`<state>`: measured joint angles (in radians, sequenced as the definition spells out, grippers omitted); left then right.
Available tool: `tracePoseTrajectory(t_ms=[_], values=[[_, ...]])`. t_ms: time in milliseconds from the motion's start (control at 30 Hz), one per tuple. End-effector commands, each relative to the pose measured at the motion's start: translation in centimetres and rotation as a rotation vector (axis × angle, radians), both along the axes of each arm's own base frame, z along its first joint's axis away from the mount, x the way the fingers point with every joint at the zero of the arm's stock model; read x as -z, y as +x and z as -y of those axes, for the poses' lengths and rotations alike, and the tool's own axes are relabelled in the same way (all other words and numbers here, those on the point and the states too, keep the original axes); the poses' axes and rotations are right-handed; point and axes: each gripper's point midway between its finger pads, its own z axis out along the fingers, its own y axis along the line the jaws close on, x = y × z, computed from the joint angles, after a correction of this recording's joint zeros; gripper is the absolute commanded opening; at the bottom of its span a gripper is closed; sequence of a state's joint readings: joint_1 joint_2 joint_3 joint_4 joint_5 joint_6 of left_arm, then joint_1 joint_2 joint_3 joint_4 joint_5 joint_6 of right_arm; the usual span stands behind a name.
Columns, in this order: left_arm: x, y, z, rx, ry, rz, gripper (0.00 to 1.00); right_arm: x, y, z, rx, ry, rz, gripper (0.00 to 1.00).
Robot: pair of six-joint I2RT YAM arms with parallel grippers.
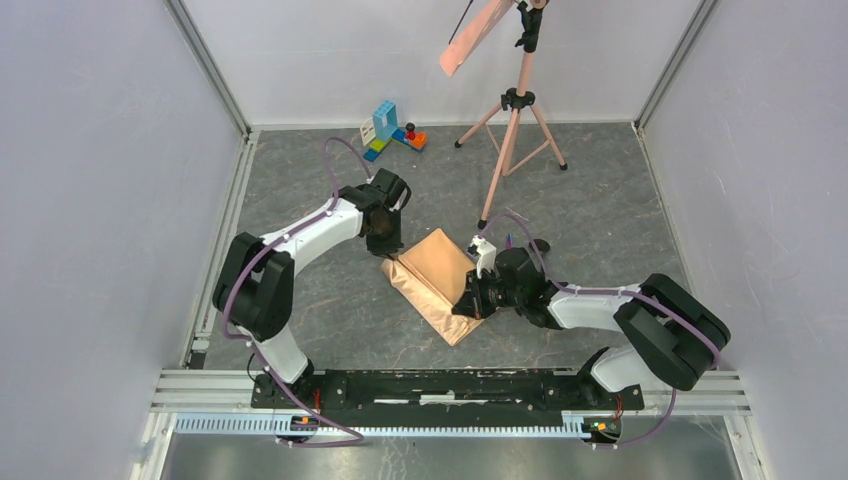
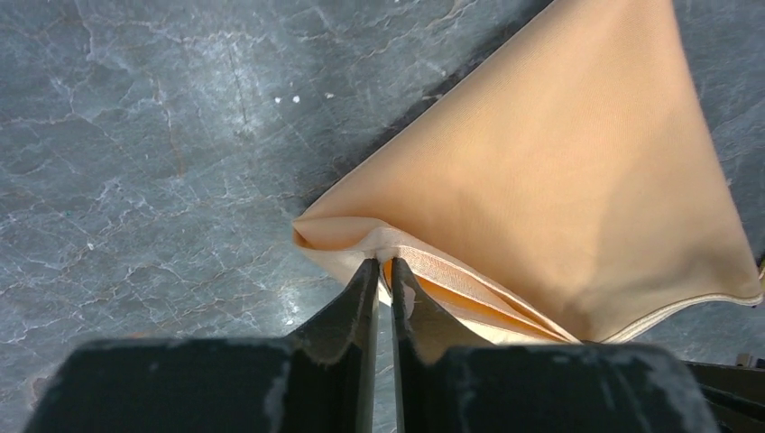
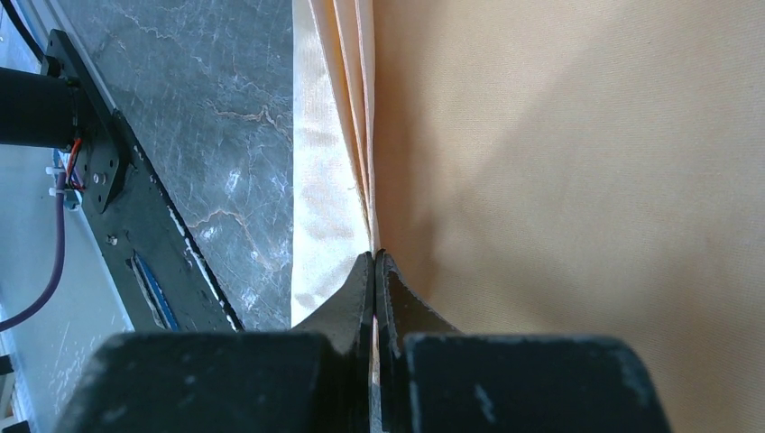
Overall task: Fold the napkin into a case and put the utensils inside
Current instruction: Fold the lower triangle-folded napkin at the center of the board.
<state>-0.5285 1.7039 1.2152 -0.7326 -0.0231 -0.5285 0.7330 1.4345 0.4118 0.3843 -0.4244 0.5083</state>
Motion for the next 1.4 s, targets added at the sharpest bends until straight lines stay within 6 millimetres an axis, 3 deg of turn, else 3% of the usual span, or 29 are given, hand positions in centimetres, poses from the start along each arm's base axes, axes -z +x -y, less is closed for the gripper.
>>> tracePoseTrajectory(t_ms=[0,233,800,1000,1167,1267,1367], values=[[-1.5,1.8,1.4,0.05,-0.017,0.055,0.15,-0.7,-0.1,-0.1,0.003,0.022,0.026,0.0],[-0.1,2.1,3.7,0.095,-0.033,0.003,0.13,-0.6,-0.3,-0.1,-0.001,0.032,0.013,0.0],[2.6,3.3,3.1,0.084,0.039,0.004,0.02,-0.3,-0.3,1.3,0.03,-0.039,0.036,0.02],[2.7,3.4,3.6,0.089,0.019,0.005,0.02,0.5,-0.4,2.1,0.024,-0.101,0.052,0.17],[2.5,3.2,3.8,0.095,0.004,0.004,0.02,-2.3,2.4,2.4,0.039,-0.193,0.181,0.36],[2.5,3.0,3.7,0.096,0.005,0.002,0.02,-4.1,3.7,1.2,0.025,-0.169,0.23,0.45],[2.6,2.9,3.7,0.095,0.005,-0.003,0.02,-4.8,3.3,-1.5,-0.049,-0.059,0.201,0.46]])
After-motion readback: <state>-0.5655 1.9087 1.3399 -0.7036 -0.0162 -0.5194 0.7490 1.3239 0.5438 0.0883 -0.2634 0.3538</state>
